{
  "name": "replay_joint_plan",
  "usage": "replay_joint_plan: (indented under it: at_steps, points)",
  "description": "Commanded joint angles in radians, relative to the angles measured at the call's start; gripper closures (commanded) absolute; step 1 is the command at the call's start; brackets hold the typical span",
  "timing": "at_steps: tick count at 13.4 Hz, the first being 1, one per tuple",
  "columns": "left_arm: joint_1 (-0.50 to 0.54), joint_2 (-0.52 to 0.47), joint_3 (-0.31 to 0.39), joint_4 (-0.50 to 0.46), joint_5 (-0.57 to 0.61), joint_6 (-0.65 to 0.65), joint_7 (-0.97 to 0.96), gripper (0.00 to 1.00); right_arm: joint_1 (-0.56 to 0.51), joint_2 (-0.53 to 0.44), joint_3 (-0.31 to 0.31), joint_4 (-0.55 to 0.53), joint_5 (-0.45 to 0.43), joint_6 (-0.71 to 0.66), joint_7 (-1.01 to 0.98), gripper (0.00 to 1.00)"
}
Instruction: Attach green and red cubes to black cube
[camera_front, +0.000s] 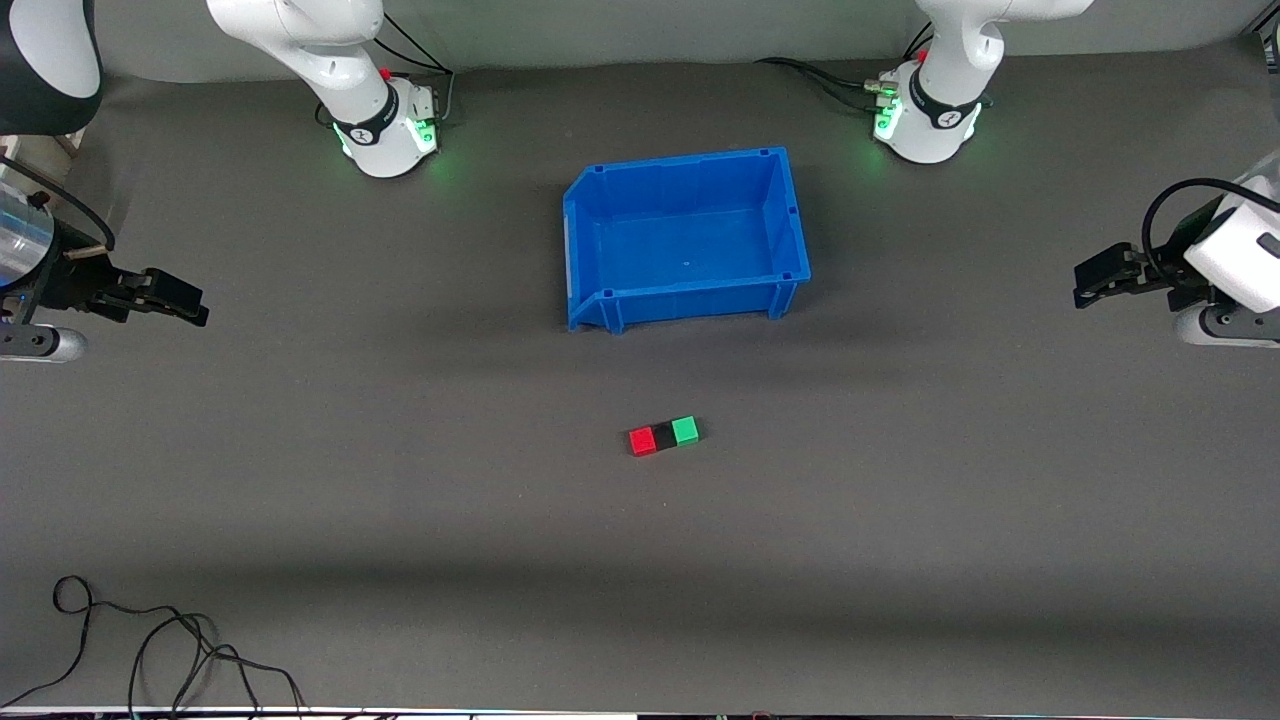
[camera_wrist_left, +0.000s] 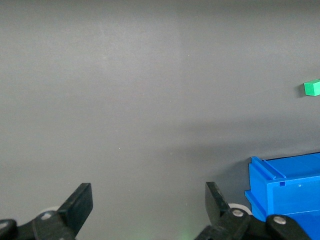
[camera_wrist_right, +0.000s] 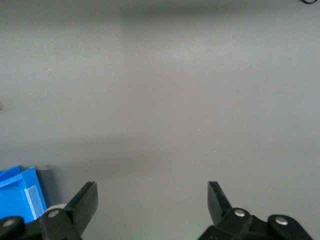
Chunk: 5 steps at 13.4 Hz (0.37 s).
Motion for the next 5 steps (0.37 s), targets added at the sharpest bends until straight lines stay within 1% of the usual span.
replay_joint_plan:
  at_steps: [1,5]
  points:
    - [-0.016,0.004,0.01,0.017,0.018,0.002,0.011,0.0,0.014,0.001,-0.009,0.002,-0.014,0.007,0.006,0.02]
    - [-0.014,0.002,0.01,0.017,0.018,0.002,0.011,0.0,0.014,0.001,-0.009,0.002,-0.013,0.007,0.004,0.01]
